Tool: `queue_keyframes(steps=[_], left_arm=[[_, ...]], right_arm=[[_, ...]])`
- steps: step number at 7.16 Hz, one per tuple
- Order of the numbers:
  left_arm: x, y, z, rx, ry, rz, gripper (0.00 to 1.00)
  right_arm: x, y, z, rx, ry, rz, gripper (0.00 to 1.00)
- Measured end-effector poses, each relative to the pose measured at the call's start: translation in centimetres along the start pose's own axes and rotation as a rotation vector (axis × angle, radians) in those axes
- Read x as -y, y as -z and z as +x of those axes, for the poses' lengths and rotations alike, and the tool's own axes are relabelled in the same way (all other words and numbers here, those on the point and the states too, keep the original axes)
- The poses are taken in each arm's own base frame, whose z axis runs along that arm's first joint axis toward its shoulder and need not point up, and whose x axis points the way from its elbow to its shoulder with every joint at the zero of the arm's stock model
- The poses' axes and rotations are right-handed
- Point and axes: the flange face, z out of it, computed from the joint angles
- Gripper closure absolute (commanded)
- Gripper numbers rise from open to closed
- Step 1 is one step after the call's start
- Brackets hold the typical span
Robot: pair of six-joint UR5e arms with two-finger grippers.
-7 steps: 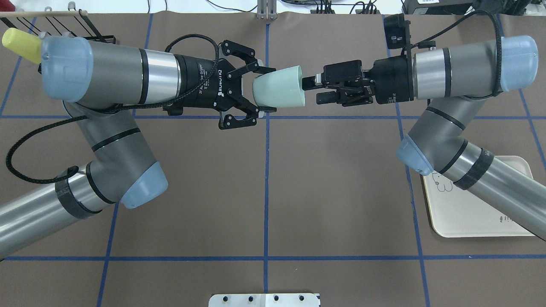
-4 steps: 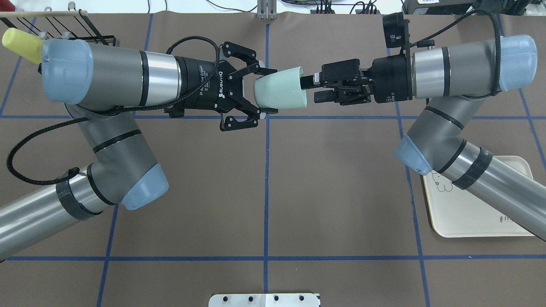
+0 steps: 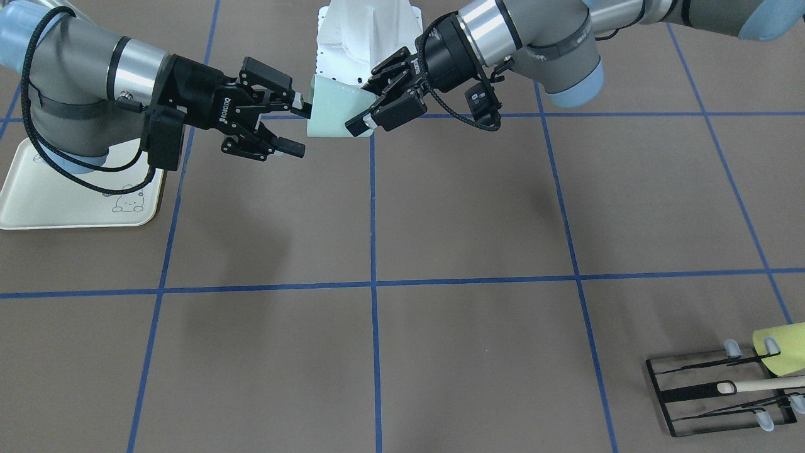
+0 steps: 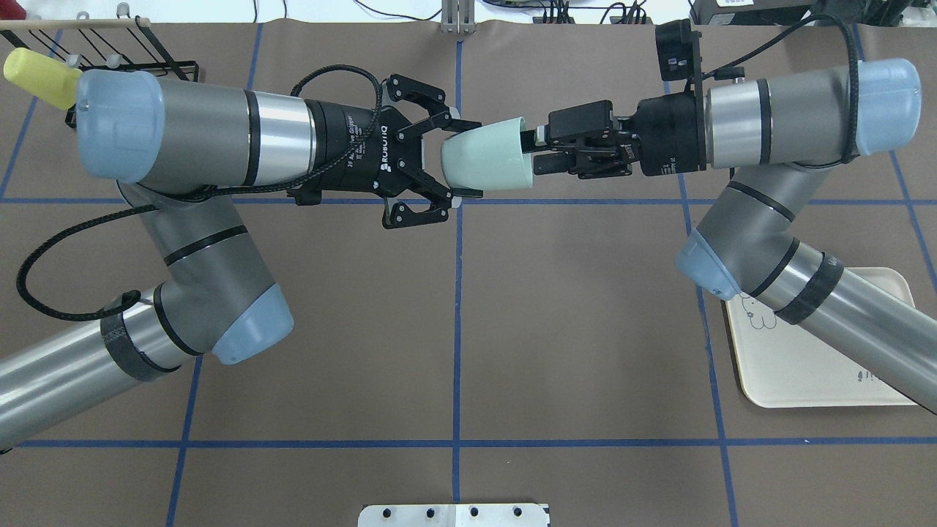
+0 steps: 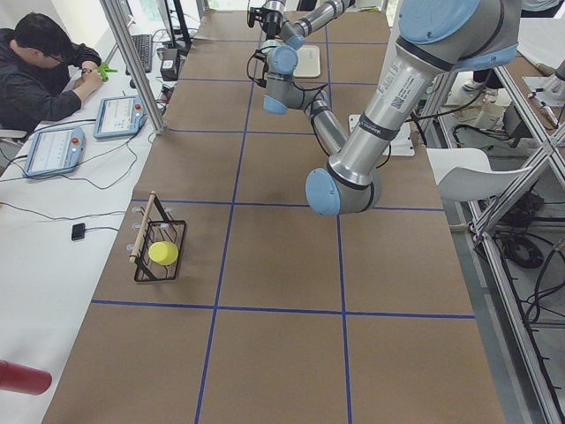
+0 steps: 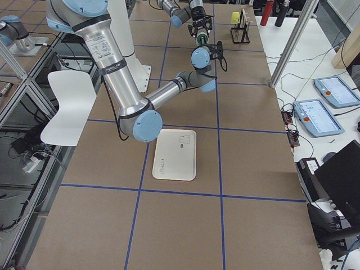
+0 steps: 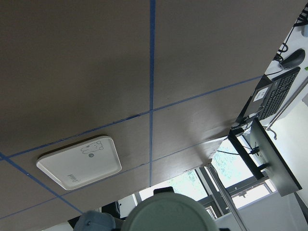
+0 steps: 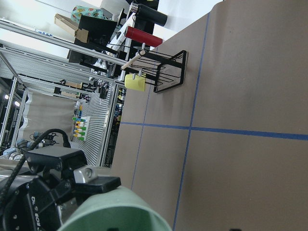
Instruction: Left arm grabs green cup and hands to right arm on tray
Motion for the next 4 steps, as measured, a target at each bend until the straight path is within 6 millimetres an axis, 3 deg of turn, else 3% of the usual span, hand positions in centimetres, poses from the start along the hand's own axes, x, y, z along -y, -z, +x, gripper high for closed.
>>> queue_keyframes(steps=[4], left_arm=[[-0.37, -0.21, -0.38, 0.004, 0.017, -0.015, 0.75]], right_arm=[[0.04, 0.0, -0.06, 0.002, 0.001, 0.005, 0.39]])
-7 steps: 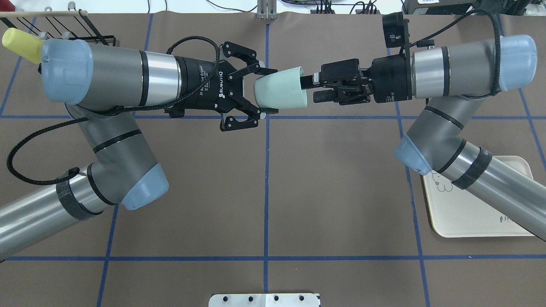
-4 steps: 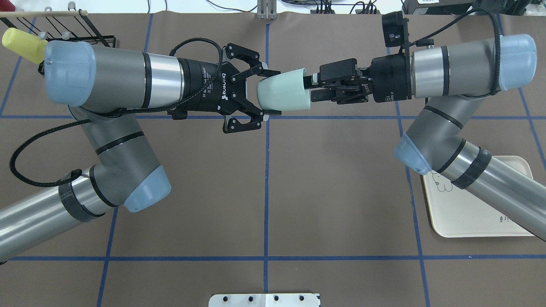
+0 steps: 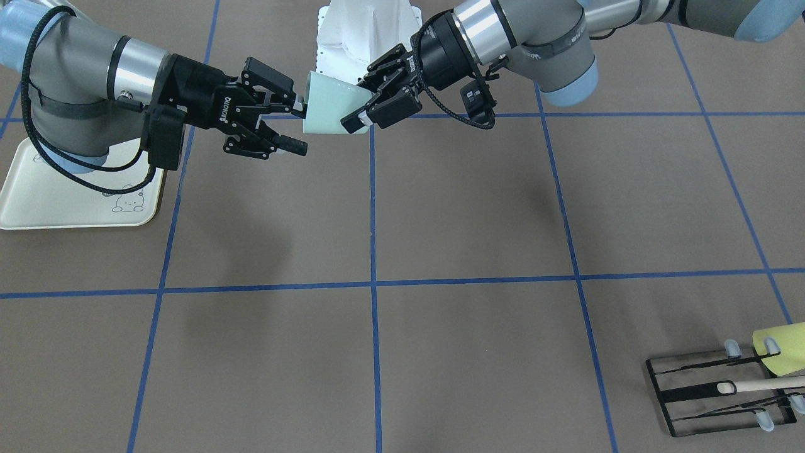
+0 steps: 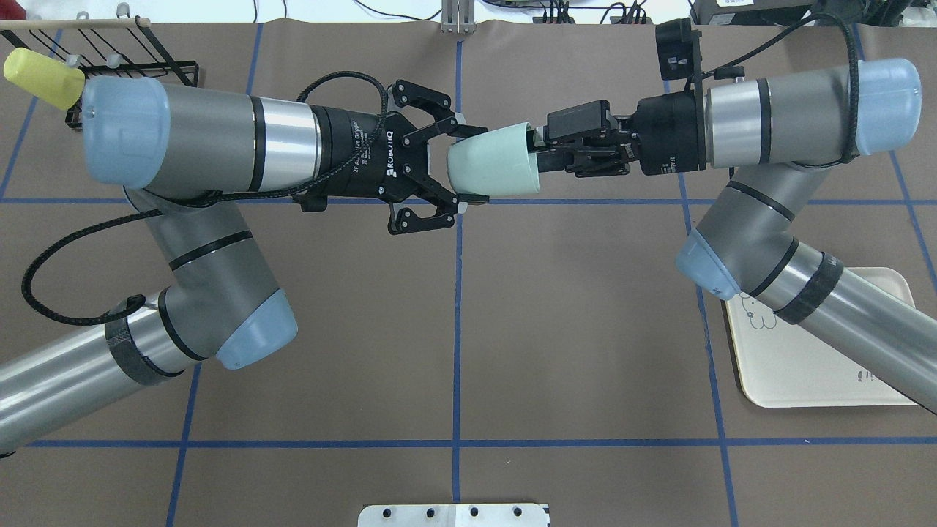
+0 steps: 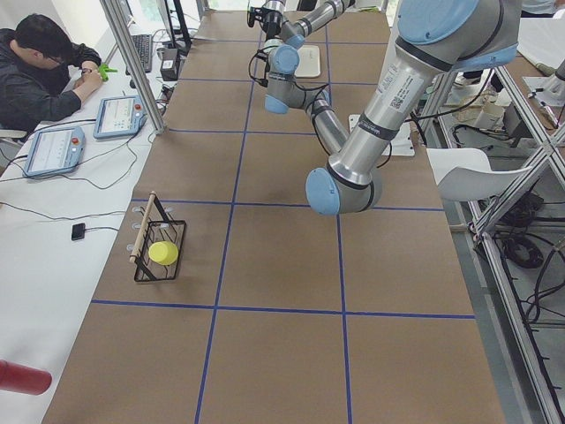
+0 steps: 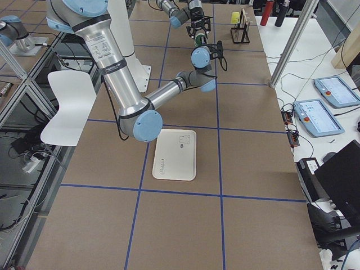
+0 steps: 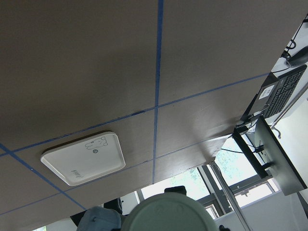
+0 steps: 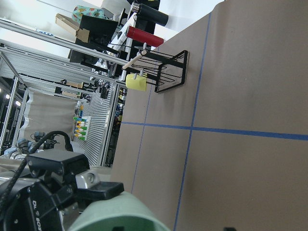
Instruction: Left arm grabs green cup and hands to right arm on tray
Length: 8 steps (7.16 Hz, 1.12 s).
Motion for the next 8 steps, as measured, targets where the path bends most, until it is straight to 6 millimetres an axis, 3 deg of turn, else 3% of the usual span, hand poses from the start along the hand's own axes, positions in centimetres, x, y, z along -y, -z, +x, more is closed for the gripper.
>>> queue_keyframes(steps=[6, 8], left_arm=[[0.01, -0.04, 0.01, -0.002, 0.008, -0.004, 0.75], [0.03, -0.17, 0.06, -0.002, 0.01, -0.003, 0.75]], right_arm=[[-0.13, -0.14, 0.03, 0.001, -0.001, -0.001, 0.51], [-0.18, -0.19, 0.04, 0.001, -0.001, -0.002, 0.6]])
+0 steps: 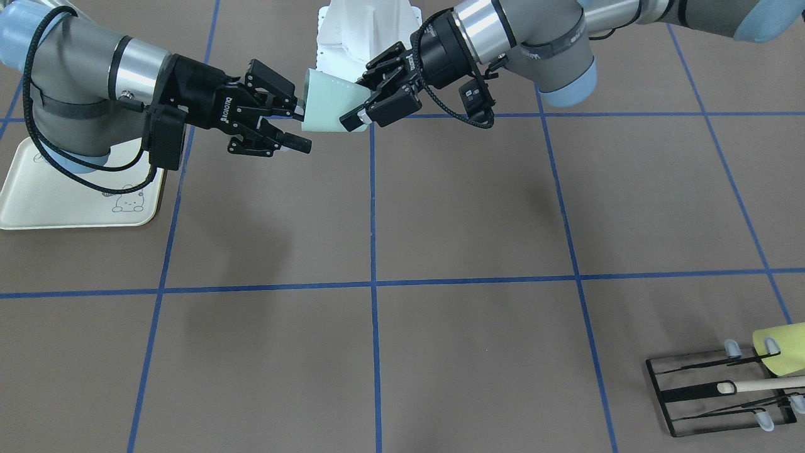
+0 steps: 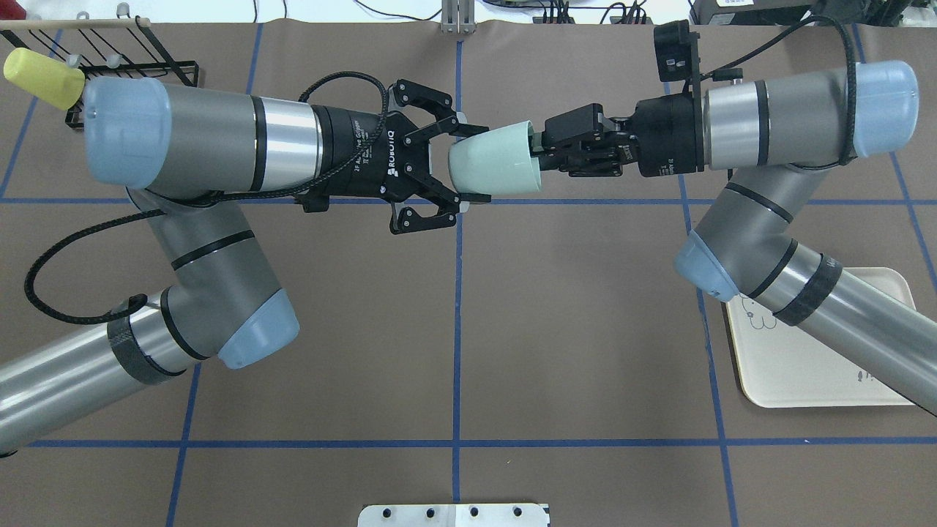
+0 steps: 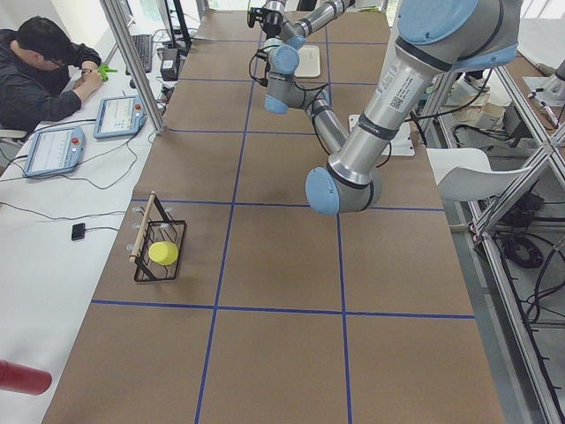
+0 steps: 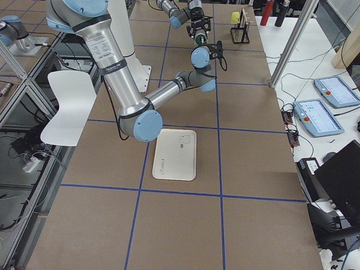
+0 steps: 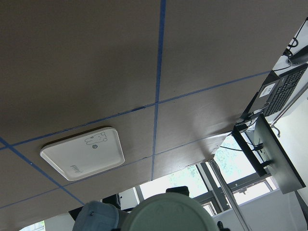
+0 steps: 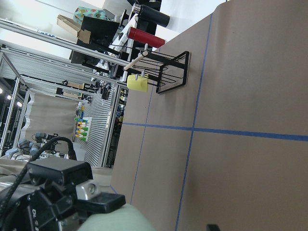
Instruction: Left arm grabs green cup and hands to right arm on tray
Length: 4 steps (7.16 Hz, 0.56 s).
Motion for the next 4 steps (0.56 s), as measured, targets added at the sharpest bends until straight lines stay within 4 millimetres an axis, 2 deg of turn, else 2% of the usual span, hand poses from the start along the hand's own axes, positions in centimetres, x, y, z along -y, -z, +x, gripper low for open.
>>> queue_keyframes(steps=[2, 4], left_arm=[[0.08, -0.15, 0.01, 0.001, 0.003, 0.002, 0.75], [0.14, -0.2, 0.05, 0.0, 0.006, 0.003, 0.75]], right_arm=[[-0.04, -0.03, 0.0, 0.001, 0.001, -0.001, 0.66], [-0.12, -0.1, 0.01, 0.002, 0.0, -0.002, 0.68]])
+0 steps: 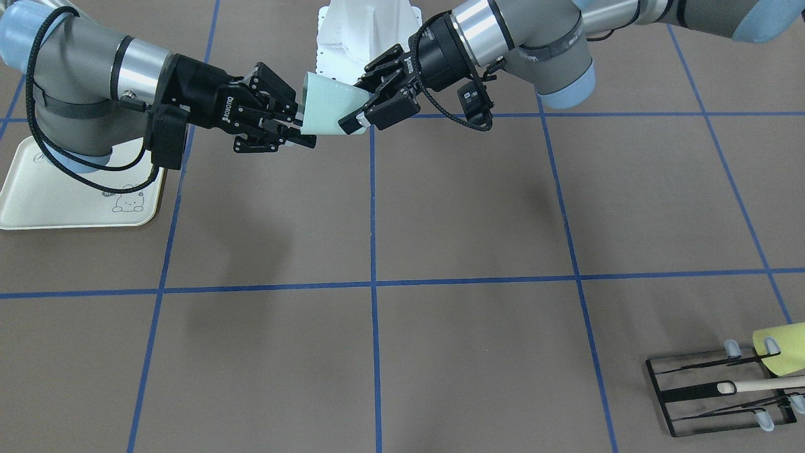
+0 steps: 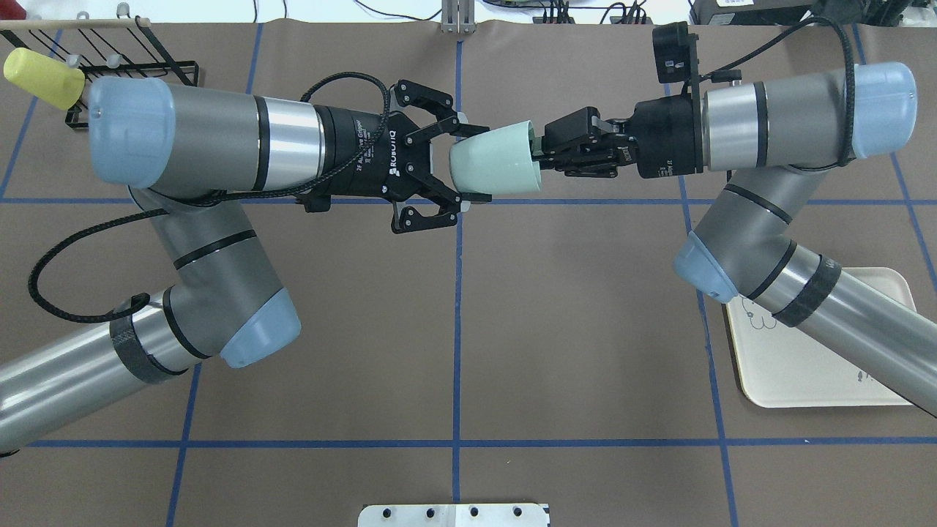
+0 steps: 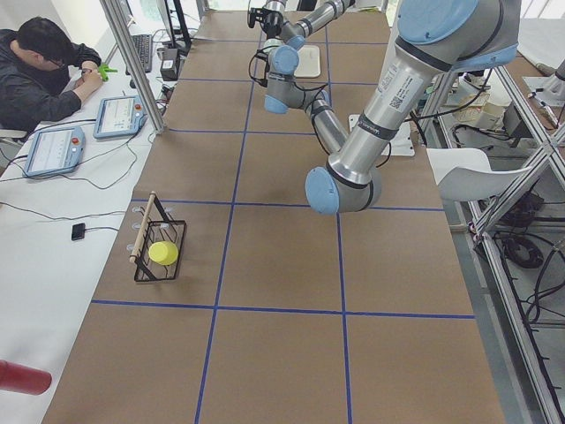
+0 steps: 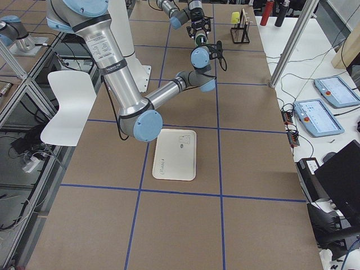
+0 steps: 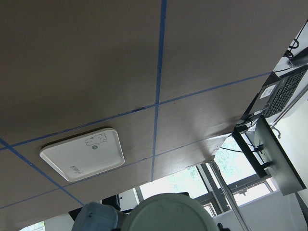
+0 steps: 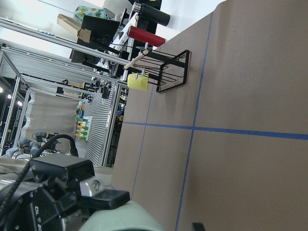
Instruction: Left arm grabs green cup and hands to right arm on tray
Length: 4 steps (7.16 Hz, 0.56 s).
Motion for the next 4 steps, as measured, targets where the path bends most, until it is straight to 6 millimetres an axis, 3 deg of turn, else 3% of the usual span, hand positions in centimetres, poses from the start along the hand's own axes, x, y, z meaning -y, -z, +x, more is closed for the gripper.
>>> queue_keyframes(steps=[2, 3, 4], left_arm=[[0.08, -0.04, 0.01, 0.0, 0.001, 0.002, 0.71], [0.18, -0.06, 0.02, 0.0, 0.002, 0.004, 0.56], [0.21, -0.08, 0.01, 0.0, 0.001, 0.004, 0.37]], right_arm=[[-0.15, -0.11, 0.08, 0.0, -0.002, -0.003, 0.88], [-0.17, -0.09, 0.13, -0.001, -0.002, -0.003, 0.97], [-0.19, -0.12, 0.14, -0.001, -0.003, -0.003, 1.0]])
